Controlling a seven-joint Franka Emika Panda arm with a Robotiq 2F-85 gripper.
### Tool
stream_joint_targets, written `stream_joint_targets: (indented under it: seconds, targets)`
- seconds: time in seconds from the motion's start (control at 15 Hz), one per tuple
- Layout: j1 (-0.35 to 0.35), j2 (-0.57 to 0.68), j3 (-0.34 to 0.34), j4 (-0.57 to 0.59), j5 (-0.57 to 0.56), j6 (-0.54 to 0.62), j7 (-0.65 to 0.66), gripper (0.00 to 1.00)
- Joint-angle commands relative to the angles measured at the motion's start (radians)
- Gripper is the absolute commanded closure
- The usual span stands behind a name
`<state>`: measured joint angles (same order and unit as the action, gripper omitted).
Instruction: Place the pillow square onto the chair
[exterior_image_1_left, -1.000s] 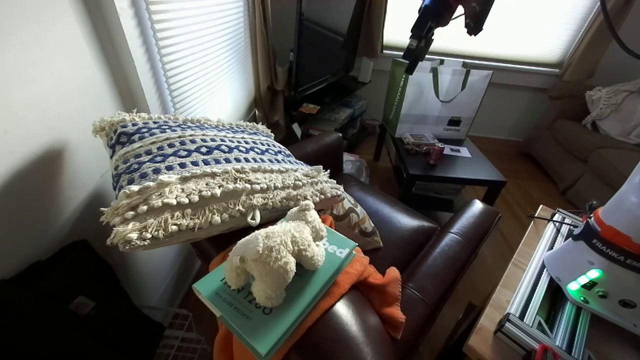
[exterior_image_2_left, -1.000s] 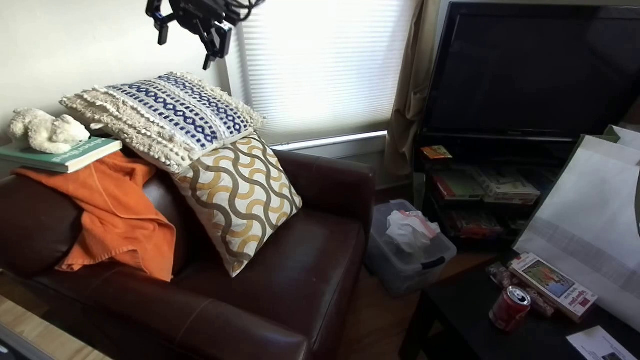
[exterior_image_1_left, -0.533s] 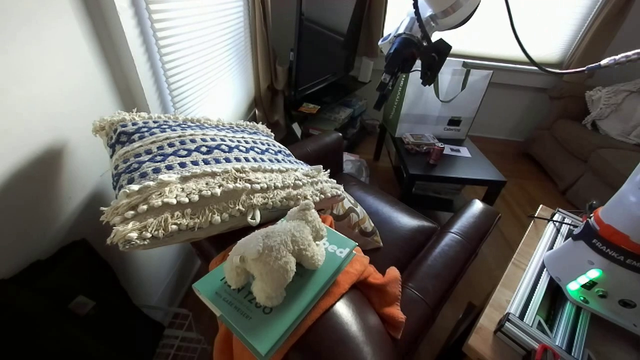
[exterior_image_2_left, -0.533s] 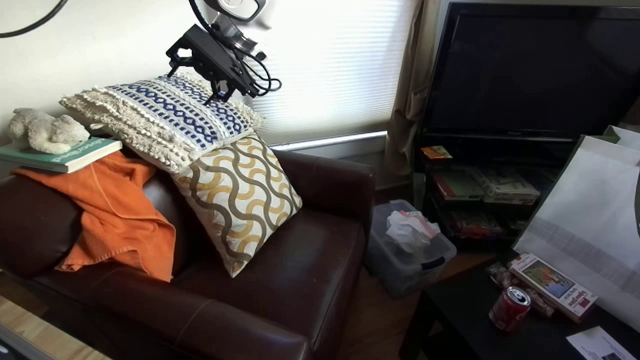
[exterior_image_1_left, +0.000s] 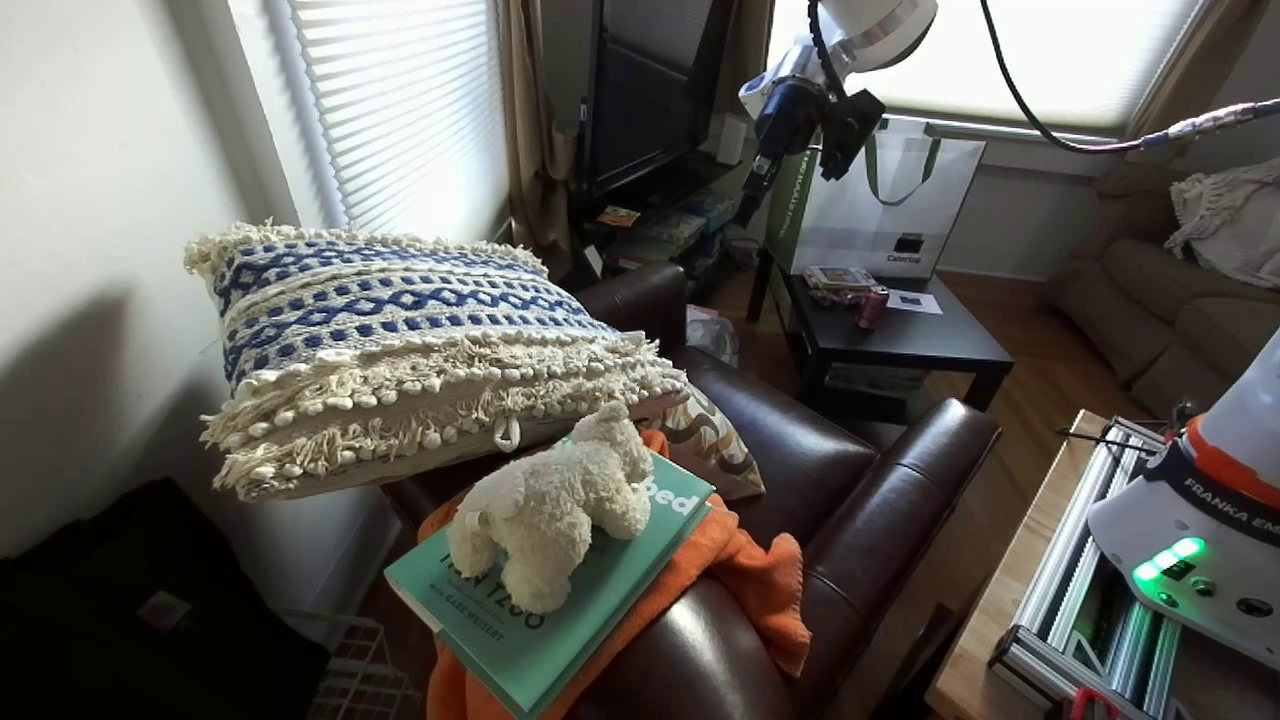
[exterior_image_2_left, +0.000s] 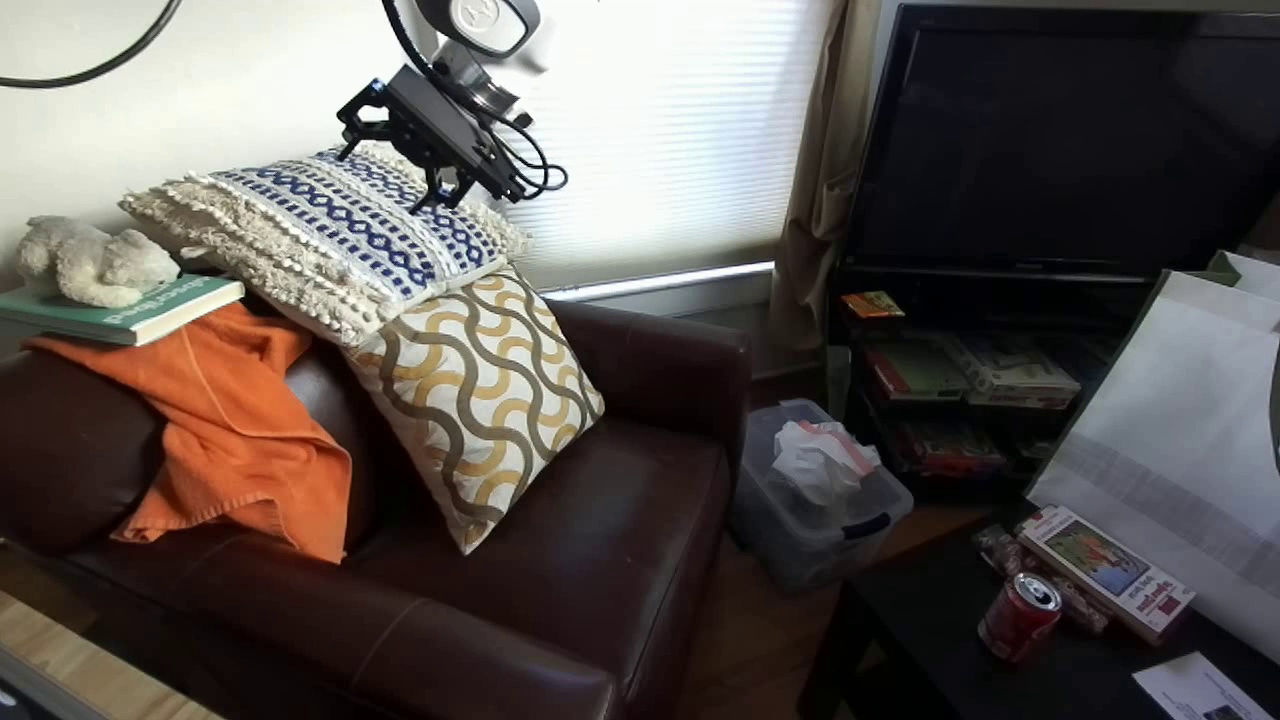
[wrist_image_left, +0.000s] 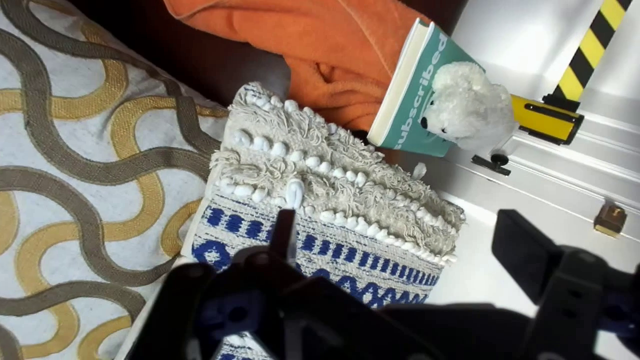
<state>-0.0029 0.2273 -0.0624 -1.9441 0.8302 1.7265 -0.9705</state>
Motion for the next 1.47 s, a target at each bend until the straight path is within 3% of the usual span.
stream_joint_targets:
  seconds: [0.0,0.47,0.53,1.4]
  targets:
    - [-0.043,0.104,0.039,0.076,0.023,-0.017,-0.131,0.00]
    - [-0.080,0.330,0.102,0.273,0.015,-0.115,-0.246,0.00]
    - [-0.067,0.253,0.087,0.186,0.005,-0.050,-0.225,0.00]
    - [-0.070,0.267,0.093,0.206,0.004,-0.056,-0.225,0.00]
